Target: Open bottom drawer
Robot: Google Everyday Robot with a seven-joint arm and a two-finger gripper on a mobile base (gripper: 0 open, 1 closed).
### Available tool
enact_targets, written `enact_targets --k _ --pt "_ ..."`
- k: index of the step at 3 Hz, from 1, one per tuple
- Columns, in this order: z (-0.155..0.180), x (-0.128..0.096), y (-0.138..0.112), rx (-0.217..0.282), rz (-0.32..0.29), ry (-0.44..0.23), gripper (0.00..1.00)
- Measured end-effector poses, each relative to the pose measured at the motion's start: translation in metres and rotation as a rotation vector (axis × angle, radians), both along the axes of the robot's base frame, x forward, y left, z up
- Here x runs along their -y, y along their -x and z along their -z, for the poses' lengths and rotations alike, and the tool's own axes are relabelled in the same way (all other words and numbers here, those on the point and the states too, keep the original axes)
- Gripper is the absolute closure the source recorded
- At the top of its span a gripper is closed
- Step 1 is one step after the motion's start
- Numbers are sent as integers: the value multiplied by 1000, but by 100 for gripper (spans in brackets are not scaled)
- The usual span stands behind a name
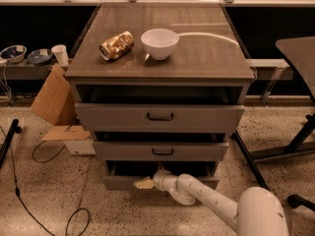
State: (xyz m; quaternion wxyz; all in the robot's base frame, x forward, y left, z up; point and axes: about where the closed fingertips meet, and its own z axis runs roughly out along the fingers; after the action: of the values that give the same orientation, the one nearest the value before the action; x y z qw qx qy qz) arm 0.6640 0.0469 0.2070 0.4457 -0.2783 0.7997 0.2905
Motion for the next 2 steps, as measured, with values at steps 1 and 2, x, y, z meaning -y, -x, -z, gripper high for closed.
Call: enact_targets --k 1,2 --pt "3 0 2 -9 -8 8 0" --pt "4 -1 5 -18 -30 23 0"
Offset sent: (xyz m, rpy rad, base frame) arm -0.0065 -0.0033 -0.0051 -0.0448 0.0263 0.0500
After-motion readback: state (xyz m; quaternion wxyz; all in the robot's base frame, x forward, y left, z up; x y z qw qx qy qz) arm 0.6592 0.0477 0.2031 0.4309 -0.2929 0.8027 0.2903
